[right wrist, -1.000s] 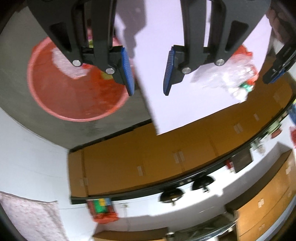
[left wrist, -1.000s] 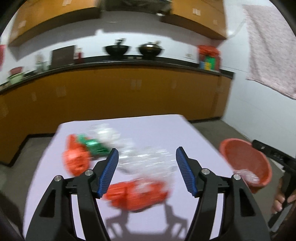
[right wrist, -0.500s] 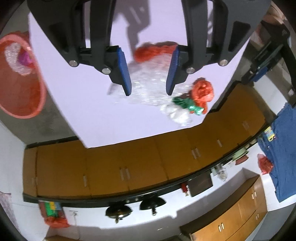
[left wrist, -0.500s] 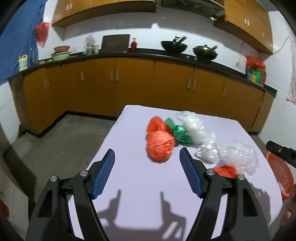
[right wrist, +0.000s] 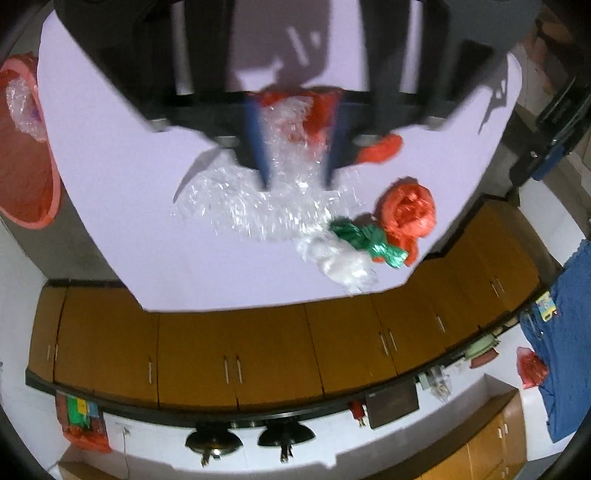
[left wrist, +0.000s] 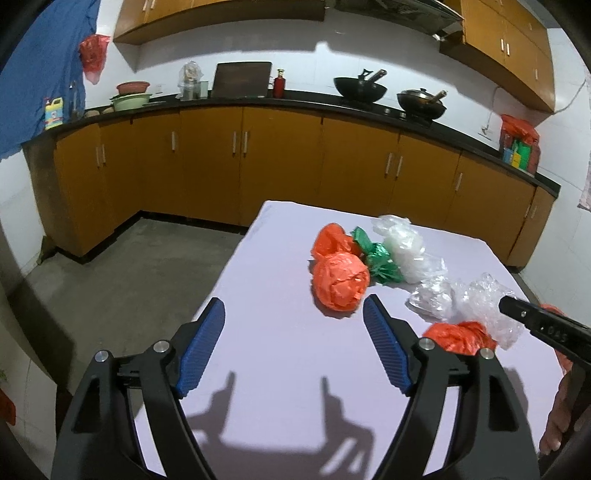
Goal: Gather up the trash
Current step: 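Grasp a red bag with the left gripper while the right gripper grasps bubble wrap, then carry the red bag and bubble wrap over the basket and release both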
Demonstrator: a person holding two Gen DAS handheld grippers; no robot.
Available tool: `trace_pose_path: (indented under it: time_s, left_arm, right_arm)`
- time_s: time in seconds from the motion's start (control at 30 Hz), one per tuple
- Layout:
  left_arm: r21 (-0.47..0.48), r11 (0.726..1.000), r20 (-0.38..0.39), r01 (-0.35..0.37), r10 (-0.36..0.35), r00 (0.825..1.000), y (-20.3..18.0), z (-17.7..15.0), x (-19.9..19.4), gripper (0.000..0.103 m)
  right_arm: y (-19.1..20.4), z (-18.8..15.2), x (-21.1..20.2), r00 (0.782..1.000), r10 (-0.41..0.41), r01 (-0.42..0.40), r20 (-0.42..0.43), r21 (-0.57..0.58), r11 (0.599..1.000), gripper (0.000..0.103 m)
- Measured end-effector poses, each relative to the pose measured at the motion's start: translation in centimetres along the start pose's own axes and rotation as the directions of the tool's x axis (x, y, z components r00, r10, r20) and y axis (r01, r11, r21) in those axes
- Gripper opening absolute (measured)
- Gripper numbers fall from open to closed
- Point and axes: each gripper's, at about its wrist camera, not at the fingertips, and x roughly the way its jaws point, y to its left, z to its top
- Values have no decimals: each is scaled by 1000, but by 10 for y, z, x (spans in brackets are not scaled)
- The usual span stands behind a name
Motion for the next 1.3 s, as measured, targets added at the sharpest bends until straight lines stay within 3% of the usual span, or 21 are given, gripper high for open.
trace_pose_path:
  time_s: [0.1, 0.33, 0.5, 0.83, 1.03, 1.07, 1.2, 1.3]
  left_arm:
    - [18, 999, -16, 30, -29, 999, -12, -3, 4, 78]
    - [68, 990, -67, 122, -117, 991, -56, -9, 14, 79]
    - [109, 973, -115, 202, -189, 975, -90, -14, 26, 80]
    - [245, 936, -182, 252, -211, 960, -147, -27, 51, 91]
    - [251, 927, -229, 279, -223, 947, -157, -34, 62, 91]
    - [254, 924, -238, 287, -228, 944, -158, -36, 63, 90]
    - [244, 913, -272, 326, -258, 927, -158, -40, 66, 66]
    - [239, 909, -271, 342, -275, 922, -157, -40, 65, 56]
  right_arm:
    - [-13, -2, -2, 1000, -21, 21, 5, 25, 999, 9]
    - [-36, 3, -22, 994, -81, 78, 77, 49, 996, 8]
    - [-53, 2, -36, 987, -119, 113, 109, 64, 992, 8]
    - [-80, -4, -46, 985, -139, 128, 106, 105, 986, 8]
    - [-88, -6, -46, 985, -140, 129, 96, 117, 985, 8]
    - [-89, -6, -45, 985, -141, 129, 95, 119, 984, 8]
    - [-91, -7, -42, 986, -141, 130, 87, 130, 983, 8]
    - [-91, -8, -42, 986, -142, 130, 86, 130, 983, 8]
